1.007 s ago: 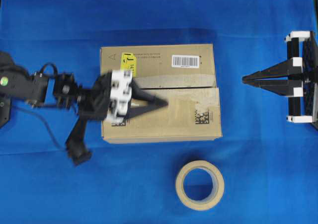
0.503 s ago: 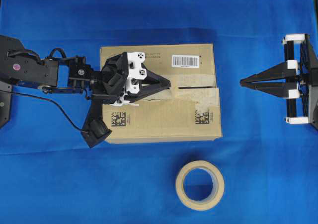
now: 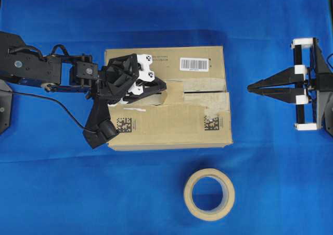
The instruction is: Apply tape along the seams of the closed cardboard box to seal it securely.
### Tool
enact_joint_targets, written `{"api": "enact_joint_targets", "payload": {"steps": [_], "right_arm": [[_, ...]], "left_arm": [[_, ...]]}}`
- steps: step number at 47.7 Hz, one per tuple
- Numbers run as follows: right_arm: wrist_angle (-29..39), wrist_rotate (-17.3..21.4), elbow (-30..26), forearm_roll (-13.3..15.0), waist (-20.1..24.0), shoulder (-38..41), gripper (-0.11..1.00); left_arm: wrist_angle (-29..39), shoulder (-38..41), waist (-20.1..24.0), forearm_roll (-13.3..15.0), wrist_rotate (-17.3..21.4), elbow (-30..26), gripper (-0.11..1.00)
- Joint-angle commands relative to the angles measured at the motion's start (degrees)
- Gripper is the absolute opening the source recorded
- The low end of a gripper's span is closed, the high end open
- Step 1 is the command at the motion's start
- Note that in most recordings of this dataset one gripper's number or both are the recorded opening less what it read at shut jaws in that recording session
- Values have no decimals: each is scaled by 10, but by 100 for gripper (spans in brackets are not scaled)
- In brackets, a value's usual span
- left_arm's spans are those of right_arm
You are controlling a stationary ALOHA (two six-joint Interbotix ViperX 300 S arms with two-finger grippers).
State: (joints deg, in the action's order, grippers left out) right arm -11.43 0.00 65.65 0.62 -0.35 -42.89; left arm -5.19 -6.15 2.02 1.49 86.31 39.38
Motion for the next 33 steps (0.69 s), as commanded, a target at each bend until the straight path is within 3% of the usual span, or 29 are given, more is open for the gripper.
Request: {"api": "enact_joint_targets", "payload": {"steps": [1,14,27,33], "right_arm": [[-18,-1,-13,-2,-2,10,0],[-99,5,-35,-28,-18,87,0],[-141,6,-101,-59,-37,214,1],[-135,8,-145,-59,-37,273,15]], "left_arm": [[4,-11,3,-2,0,-13,2],[13,-18,8,-2,0,-11,2],[14,-18,9,-2,0,-11,2],[14,-17,9,-2,0,-12,2]]}}
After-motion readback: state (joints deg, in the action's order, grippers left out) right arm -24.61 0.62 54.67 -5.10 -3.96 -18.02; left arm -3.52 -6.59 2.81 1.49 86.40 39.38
